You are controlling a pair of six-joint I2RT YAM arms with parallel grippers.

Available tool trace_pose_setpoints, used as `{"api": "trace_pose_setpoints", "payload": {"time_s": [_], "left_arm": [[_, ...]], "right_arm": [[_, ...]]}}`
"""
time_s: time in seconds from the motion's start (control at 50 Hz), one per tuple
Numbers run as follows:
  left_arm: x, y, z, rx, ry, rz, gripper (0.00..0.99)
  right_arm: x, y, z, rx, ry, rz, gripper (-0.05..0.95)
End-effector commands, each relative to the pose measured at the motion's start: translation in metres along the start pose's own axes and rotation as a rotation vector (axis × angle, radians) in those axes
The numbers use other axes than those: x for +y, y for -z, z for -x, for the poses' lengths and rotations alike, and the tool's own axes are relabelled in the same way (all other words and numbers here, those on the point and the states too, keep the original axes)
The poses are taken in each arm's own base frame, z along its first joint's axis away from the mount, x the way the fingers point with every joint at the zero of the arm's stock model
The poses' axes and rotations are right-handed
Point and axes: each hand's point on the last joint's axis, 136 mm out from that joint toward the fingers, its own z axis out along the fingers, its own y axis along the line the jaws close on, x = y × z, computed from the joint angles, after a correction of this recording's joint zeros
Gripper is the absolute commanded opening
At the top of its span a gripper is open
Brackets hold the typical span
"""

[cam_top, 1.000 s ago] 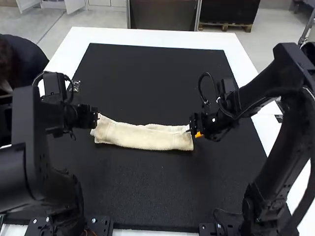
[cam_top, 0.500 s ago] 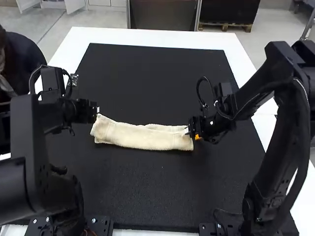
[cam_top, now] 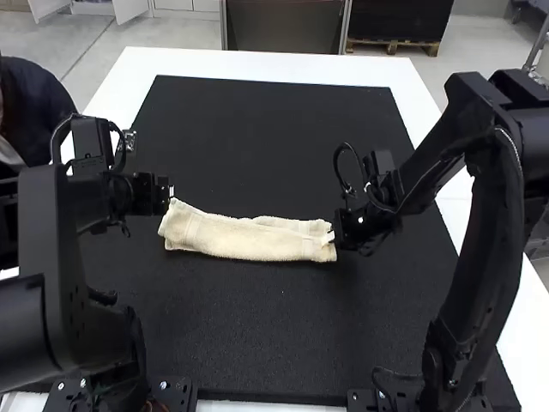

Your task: Fold the towel.

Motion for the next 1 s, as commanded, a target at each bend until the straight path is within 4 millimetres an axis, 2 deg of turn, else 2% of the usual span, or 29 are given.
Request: {"api": "trace_pose_setpoints", "payload": {"time_s": [0.0, 0.14, 0.24, 0.38, 0.66, 0.76, 0.98], "left_arm": [[0.002, 0.008, 0.028, -0.070, -0.009, 0.002, 0.969], [0.002, 0.008, 0.027, -0.068, -0.008, 0.002, 0.969], [0.008, 0.010, 0.031, -0.081, -0.001, 0.016, 0.969], [0.024, 0.014, 0.034, -0.094, 0.042, 0.061, 0.969], [0.057, 0.025, 0.031, -0.099, 0.091, 0.154, 0.969], [0.063, 0.027, 0.029, -0.100, 0.105, 0.170, 0.969], [0.075, 0.032, 0.026, -0.100, 0.131, 0.202, 0.969]], "right_arm": [[0.009, -0.006, -0.002, 0.020, 0.006, 0.036, -0.02], [0.011, -0.003, 0.007, 0.002, 0.016, 0.045, -0.02], [0.018, 0.007, 0.023, -0.026, 0.027, 0.059, -0.02], [0.032, 0.021, 0.045, -0.069, 0.023, 0.091, -0.02], [0.055, 0.033, 0.058, -0.062, 0.023, 0.166, -0.02], [0.073, 0.032, 0.058, -0.046, 0.037, 0.216, -0.02], [0.127, 0.023, 0.058, -0.001, 0.105, 0.327, -0.02]]}}
